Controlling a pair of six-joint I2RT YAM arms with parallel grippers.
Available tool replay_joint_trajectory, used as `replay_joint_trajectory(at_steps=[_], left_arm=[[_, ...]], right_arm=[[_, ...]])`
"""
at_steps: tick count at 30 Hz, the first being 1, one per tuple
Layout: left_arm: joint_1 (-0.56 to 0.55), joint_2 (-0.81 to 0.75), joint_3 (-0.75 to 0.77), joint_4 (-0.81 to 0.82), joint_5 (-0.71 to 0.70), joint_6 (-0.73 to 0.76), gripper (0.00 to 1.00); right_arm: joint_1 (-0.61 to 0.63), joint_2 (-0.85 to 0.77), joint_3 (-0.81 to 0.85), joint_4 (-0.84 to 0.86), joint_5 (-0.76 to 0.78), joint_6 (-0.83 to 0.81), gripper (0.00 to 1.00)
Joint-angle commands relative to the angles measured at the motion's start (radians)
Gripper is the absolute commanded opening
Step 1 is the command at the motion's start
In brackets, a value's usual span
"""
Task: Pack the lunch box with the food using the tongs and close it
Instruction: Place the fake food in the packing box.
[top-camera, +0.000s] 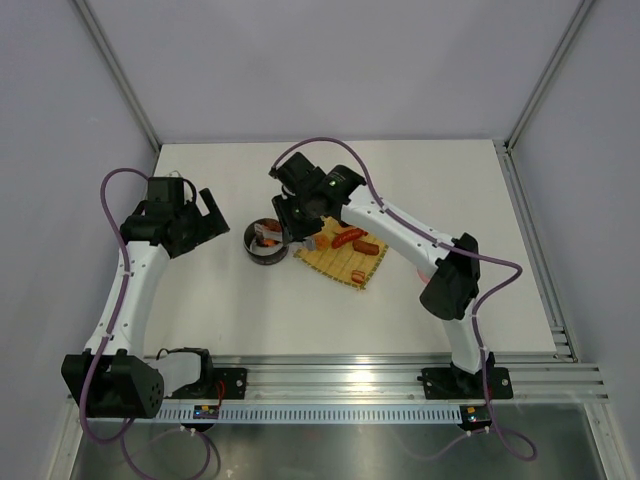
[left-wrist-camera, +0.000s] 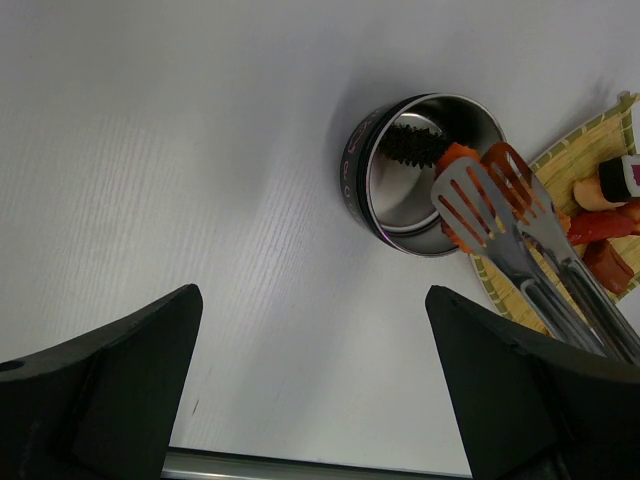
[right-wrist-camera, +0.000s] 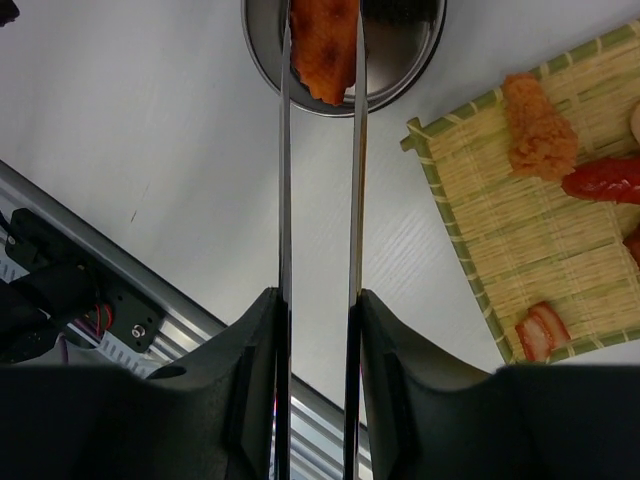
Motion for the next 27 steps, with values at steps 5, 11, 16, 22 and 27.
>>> replay_joint_trajectory(at_steps=[5, 11, 16, 22, 27], left_arm=[[0.005, -0.018, 0.002, 0.017, 0.001, 0.003, 0.99], [0.005, -0.011, 0.004, 0.018, 0.001, 0.003, 0.99], [0.005, -0.001, 0.011, 0.02, 0.001, 0.003, 0.99], [0.005, -0.001, 0.01, 0.018, 0.001, 0.001, 0.99], [0.005, -0.001, 0.008, 0.021, 0.001, 0.0, 0.99]], right_arm=[[0.013, 0.083, 0.142, -0.001, -0.06, -0.043, 0.29], [0.013, 0.091, 0.147, -0.009, -0.057, -0.043, 0.54], [0.014, 0.07, 0.155, -0.019, -0.018, -0.047, 0.57], [0.014, -0.011, 0.136, -0.026, 0.103, -0.069, 0.48], [-0.027, -0.153, -0.029, 0.0, 0.206, -0.048, 0.45]])
